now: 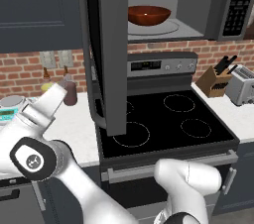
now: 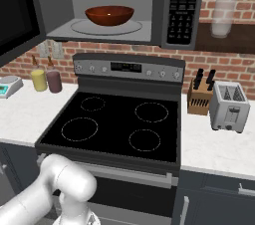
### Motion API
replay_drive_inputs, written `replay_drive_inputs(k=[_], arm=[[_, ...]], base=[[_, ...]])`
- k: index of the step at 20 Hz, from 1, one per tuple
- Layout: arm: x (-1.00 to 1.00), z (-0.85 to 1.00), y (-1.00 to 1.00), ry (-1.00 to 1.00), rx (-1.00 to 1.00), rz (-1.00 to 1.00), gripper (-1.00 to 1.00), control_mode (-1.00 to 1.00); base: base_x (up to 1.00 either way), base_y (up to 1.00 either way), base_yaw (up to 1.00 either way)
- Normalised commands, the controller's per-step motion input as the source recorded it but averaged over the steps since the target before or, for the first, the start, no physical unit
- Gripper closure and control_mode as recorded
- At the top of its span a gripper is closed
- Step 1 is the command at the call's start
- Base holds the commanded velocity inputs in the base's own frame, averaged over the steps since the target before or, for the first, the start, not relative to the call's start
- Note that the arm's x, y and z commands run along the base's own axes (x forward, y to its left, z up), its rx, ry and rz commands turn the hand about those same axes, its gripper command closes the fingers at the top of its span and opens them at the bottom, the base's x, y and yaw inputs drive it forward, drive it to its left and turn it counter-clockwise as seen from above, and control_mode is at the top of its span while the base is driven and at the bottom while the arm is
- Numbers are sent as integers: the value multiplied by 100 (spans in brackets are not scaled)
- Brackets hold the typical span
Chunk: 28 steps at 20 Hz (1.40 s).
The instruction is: Open the microwave, place the bowl with waffle inside the microwave, then close the microwave door and turn it on.
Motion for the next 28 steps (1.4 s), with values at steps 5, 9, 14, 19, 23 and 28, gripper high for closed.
replay_drive_inputs(k=[5,9,14,19,23,28], arm=[[-17,38,-100,0,6,13,100,-100],[-1,25,-100,0,8,17,100,-100],[3,26,-100,3,11,19,100,-100],[34,15,-100,31,25,19,100,-100],[49,0,-94,37,32,13,100,-100],[80,2,-71,22,33,12,100,-100]], base=[[0,0,0],[0,0,0],[0,0,0],[0,0,0],[0,0,0],[0,0,0]])
